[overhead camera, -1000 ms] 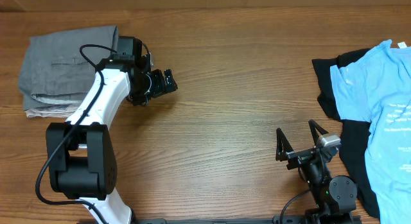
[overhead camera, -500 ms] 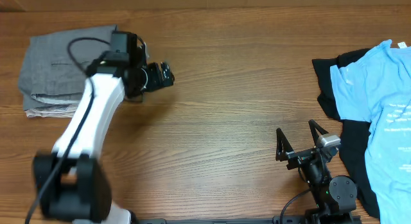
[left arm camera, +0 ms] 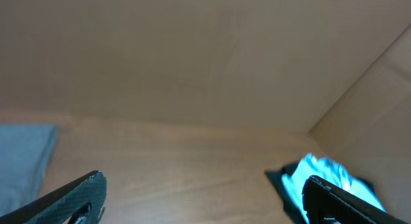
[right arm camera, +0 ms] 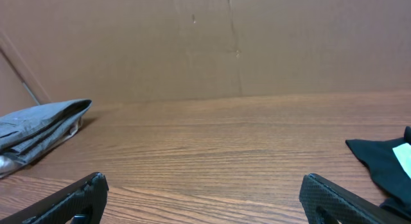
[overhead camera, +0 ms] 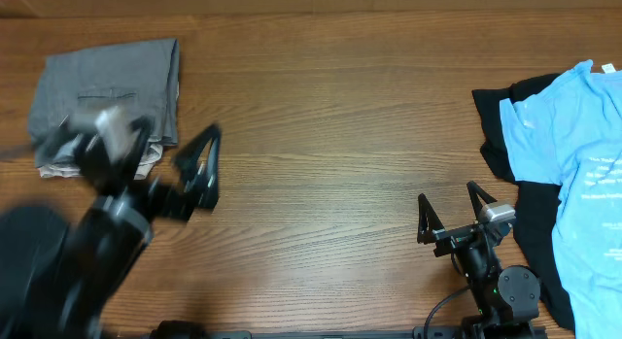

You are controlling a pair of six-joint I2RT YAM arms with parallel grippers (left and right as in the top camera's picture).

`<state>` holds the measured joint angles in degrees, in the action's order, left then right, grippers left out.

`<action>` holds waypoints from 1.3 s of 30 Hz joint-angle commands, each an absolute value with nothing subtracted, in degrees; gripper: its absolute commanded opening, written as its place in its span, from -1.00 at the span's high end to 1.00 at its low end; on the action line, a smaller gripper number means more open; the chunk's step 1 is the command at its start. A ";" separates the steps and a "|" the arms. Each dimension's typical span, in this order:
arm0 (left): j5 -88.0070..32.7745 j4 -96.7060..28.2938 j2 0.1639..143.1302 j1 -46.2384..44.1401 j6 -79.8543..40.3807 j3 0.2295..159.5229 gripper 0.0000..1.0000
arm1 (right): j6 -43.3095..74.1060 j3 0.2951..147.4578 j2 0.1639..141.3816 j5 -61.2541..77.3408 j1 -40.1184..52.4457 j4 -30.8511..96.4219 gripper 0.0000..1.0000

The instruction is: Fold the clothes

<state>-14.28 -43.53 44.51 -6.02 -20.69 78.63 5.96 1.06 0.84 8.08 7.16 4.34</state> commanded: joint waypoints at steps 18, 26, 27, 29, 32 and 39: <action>-9.82 -53.69 10.90 -6.35 -20.16 50.24 -1.00 | 5.72 0.45 0.16 7.51 6.96 4.14 -1.00; -6.90 -28.18 6.17 -6.35 -20.16 27.07 -1.00 | 5.74 0.45 0.16 7.51 6.96 4.14 -1.00; -5.34 -20.45 5.37 -6.35 -20.16 21.50 -1.00 | 5.74 0.45 0.16 7.51 6.96 4.14 -1.00; -3.75 -13.63 4.58 -6.35 -20.16 16.32 -1.00 | 5.74 0.45 0.16 7.51 6.96 4.14 -1.00; -2.35 -6.37 3.70 -6.35 -20.16 10.61 -1.00 | 5.74 0.45 0.16 7.51 6.96 4.14 -1.00; -0.47 -0.80 2.31 -6.35 -20.14 3.86 -1.00 | 5.74 0.45 0.16 7.51 6.96 4.14 -1.00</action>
